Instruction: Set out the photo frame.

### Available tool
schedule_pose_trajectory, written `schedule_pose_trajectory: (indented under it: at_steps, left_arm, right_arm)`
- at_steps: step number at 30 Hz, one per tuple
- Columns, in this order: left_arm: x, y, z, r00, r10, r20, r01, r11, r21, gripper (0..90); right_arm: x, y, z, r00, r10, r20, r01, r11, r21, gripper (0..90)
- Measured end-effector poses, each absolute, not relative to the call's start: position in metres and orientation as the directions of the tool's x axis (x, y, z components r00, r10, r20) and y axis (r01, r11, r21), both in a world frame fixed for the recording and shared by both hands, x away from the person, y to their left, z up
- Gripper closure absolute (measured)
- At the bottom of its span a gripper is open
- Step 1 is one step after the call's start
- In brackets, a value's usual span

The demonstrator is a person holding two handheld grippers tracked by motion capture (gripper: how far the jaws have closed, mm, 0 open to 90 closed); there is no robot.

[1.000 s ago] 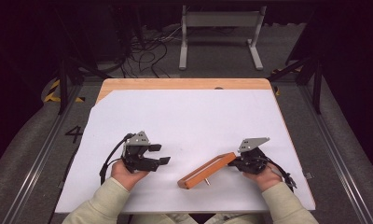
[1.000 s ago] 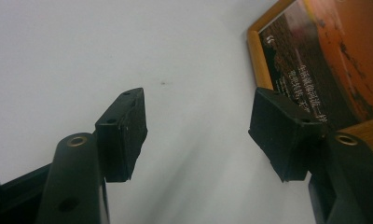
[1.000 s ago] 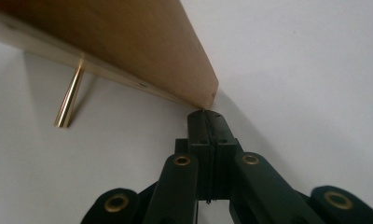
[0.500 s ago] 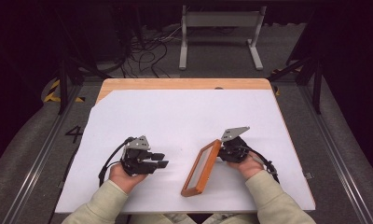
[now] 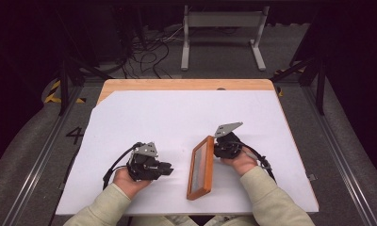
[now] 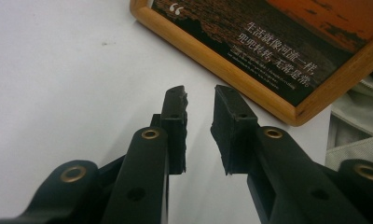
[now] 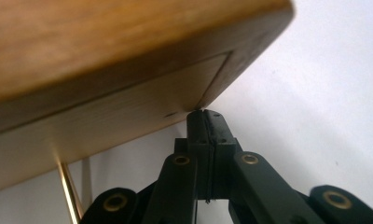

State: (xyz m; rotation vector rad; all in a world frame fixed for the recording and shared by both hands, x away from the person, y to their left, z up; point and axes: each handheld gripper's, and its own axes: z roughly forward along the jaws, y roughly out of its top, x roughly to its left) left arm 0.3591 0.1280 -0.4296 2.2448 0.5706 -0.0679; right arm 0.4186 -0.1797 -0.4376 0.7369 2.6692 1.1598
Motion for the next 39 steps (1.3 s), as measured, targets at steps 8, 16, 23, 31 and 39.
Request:
schedule_pose_trajectory:
  at_steps: [8,16,23,31,39]
  left_arm:
    - [0.358,0.126,-0.431,0.899,0.37,-0.235,0.421,-0.585,0.693,76.2]
    - [0.354,0.118,-0.432,0.915,0.329,-0.234,0.395,-0.61,0.687,79.7]
    - [0.349,0.107,-0.434,0.944,0.237,-0.23,0.33,-0.651,0.684,87.6]
    - [0.344,0.087,-0.438,0.96,0.129,-0.247,0.263,-0.711,0.652,89.4]
    - [0.34,0.077,-0.442,0.959,0.068,-0.275,0.229,-0.757,0.611,89.6]
  right_arm:
    - [0.427,-0.17,-0.437,-0.872,0.485,0.067,0.372,0.567,0.735,90.0]
    - [0.422,-0.179,-0.431,-0.858,0.511,0.05,0.376,0.559,0.739,90.0]
    - [0.408,-0.204,-0.424,-0.846,0.532,0.028,0.374,0.555,0.743,90.0]
    - [0.396,-0.225,-0.415,-0.831,0.556,0.028,0.378,0.526,0.762,90.0]
    - [0.385,-0.245,-0.413,-0.811,0.585,0.034,0.395,0.502,0.769,90.0]
